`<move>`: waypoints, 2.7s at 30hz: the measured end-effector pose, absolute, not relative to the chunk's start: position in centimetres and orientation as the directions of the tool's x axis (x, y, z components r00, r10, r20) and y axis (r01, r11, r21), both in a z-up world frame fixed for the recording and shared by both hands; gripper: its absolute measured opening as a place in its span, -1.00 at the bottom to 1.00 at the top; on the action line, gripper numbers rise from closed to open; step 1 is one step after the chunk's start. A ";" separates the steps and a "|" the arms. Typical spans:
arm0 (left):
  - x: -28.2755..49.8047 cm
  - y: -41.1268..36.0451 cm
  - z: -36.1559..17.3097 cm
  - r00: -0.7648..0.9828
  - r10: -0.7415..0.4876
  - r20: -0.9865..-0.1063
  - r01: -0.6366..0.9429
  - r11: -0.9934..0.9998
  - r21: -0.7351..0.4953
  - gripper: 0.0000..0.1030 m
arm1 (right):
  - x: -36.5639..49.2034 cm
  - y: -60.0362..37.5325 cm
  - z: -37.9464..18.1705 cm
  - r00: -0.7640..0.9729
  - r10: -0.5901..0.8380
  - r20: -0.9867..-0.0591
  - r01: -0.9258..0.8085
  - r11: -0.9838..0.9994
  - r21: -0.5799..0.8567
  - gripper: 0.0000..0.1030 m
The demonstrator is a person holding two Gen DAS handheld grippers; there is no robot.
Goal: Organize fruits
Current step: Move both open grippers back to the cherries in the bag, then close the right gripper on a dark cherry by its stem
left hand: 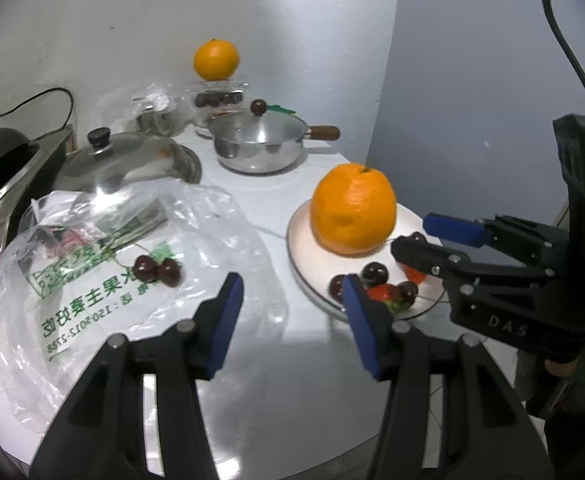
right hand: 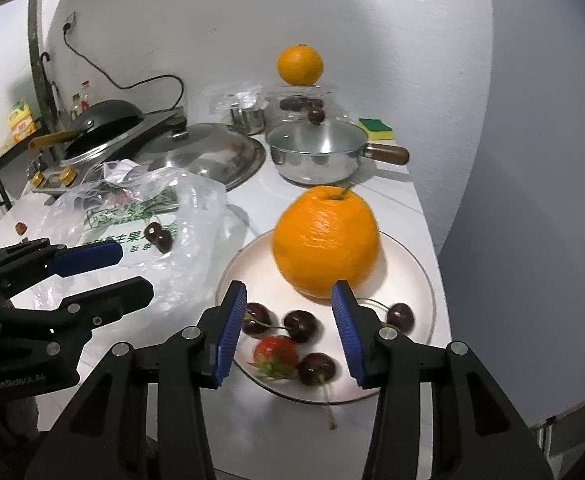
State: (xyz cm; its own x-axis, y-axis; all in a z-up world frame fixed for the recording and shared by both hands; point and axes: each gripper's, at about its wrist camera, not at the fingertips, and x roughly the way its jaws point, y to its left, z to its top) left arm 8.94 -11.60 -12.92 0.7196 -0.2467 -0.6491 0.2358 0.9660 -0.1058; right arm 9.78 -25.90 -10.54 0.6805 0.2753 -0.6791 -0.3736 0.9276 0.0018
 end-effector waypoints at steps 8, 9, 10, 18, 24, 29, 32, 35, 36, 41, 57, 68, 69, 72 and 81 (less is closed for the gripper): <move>8.7 -8.5 -13.1 0.728 -0.226 -0.647 0.198 0.973 -0.118 0.03 | 10.1 -22.5 -10.5 0.665 0.300 -0.684 -0.416 0.909 -0.005 -0.09; 8.7 -8.0 -13.1 0.729 -0.223 -0.647 0.191 0.974 -0.121 0.03 | 10.1 -22.0 -10.5 0.662 0.303 -0.685 -0.422 0.907 -0.007 -0.09; 8.7 -7.7 -13.1 0.730 -0.220 -0.647 0.186 0.975 -0.123 0.03 | 10.1 -21.7 -10.5 0.660 0.304 -0.686 -0.426 0.905 -0.008 -0.09; 8.6 -4.7 -13.1 0.749 -0.194 -0.634 0.140 0.981 -0.135 0.04 | 10.6 -18.5 -10.3 0.647 0.320 -0.692 -0.467 0.884 -0.028 -0.09; 8.6 -2.5 -13.1 0.761 -0.175 -0.625 0.107 0.984 -0.145 0.04 | 10.9 -16.2 -10.1 0.640 0.328 -0.695 -0.497 0.866 -0.048 -0.09; 8.8 -0.8 -13.5 0.765 -0.155 -0.625 0.077 0.986 -0.151 0.04 | 11.5 -14.5 -10.4 0.630 0.334 -0.702 -0.512 0.857 -0.052 -0.09; 9.0 0.2 -13.8 0.766 -0.145 -0.627 0.061 0.986 -0.154 0.24 | 11.8 -13.6 -10.7 0.621 0.338 -0.708 -0.522 0.851 -0.052 -0.09; 9.2 1.3 -14.0 0.769 -0.136 -0.625 0.042 0.986 -0.164 0.35 | 12.2 -12.7 -11.1 0.610 0.342 -0.715 -0.531 0.846 -0.050 -0.09; 9.3 1.6 -14.0 0.769 -0.133 -0.625 0.036 0.986 -0.165 0.35 | 12.4 -12.4 -11.3 0.606 0.343 -0.717 -0.534 0.844 -0.049 -0.09; 9.9 2.9 -14.6 0.765 -0.116 -0.634 0.011 0.986 -0.167 0.35 | 13.2 -11.0 -12.0 0.587 0.349 -0.730 -0.553 0.832 -0.047 -0.09; 11.5 5.6 -16.0 0.758 -0.063 -0.649 -0.047 0.987 -0.151 0.35 | 15.6 -7.7 -14.4 0.522 0.375 -0.766 -0.596 0.803 -0.013 -0.09; 12.5 6.3 -17.0 0.743 -0.066 -0.666 -0.057 0.985 -0.162 0.35 | 17.2 -6.1 -16.7 0.494 0.332 -0.803 -0.599 0.800 -0.038 -0.09; 12.6 6.4 -17.1 0.742 -0.068 -0.667 -0.057 0.985 -0.164 0.35 | 17.4 -6.0 -16.9 0.496 0.322 -0.807 -0.594 0.803 -0.045 -0.09; 12.8 6.5 -17.3 0.737 -0.072 -0.671 -0.055 0.985 -0.166 0.35 | 17.8 -5.9 -17.3 0.502 0.298 -0.812 -0.585 0.809 -0.064 -0.09; 13.8 6.6 -17.8 0.727 -0.077 -0.682 -0.057 0.984 -0.171 0.35 | 18.8 -5.4 -18.6 0.475 0.281 -0.834 -0.584 0.810 -0.060 -0.09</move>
